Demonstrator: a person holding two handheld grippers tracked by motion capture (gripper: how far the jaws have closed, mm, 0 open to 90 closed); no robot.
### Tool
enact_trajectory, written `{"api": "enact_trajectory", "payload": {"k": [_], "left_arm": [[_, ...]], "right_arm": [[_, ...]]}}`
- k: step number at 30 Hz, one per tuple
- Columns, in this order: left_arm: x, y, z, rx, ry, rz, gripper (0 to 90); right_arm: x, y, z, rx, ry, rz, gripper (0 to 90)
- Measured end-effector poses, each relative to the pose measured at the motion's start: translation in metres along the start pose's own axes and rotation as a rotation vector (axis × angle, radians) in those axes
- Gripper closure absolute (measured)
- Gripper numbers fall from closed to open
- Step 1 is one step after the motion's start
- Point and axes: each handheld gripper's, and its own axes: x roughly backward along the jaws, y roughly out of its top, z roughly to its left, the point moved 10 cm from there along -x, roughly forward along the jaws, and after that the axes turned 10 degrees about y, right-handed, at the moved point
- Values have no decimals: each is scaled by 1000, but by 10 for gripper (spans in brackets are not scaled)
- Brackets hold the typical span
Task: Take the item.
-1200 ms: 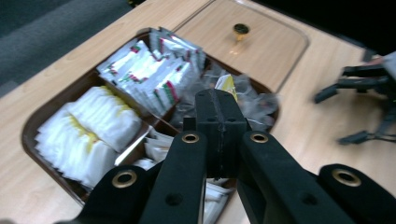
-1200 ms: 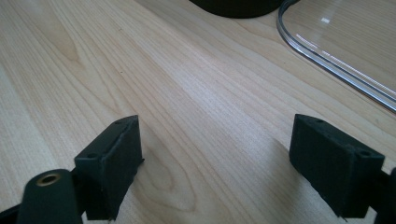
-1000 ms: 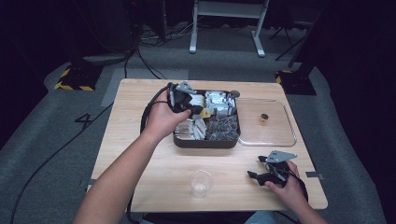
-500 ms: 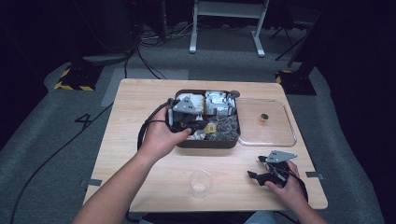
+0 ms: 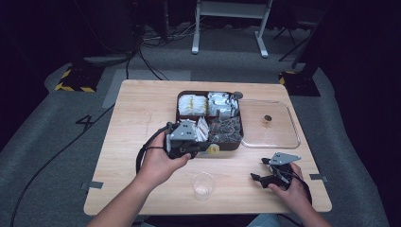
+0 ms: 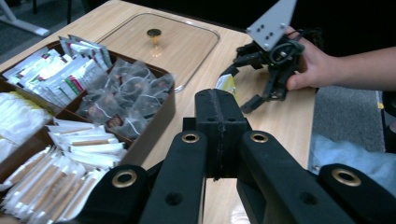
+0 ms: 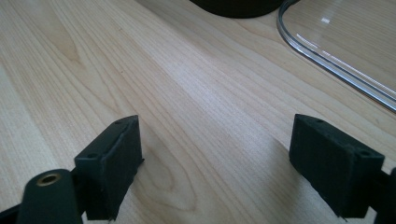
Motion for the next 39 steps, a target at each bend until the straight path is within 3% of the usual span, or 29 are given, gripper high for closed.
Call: {"api": "enact_trajectory", "payload": {"k": [11,19,29,39], "left_arm": [[-1,-22,-29,-60,10,-26,900],[-4,-42,-45,-52,-6,-43,900],[-12,-62,-53,-46,-20,-29,900],[-15,-73,-55,-41,-33,-14,887]], "right_arm": [[0,0,0,-2,-1,0,173],[0,0,0,-2,-1,0,173],[0,0,0,-2,-3,-1,173],[0,0,0,-2,-3,-1,172]]}}
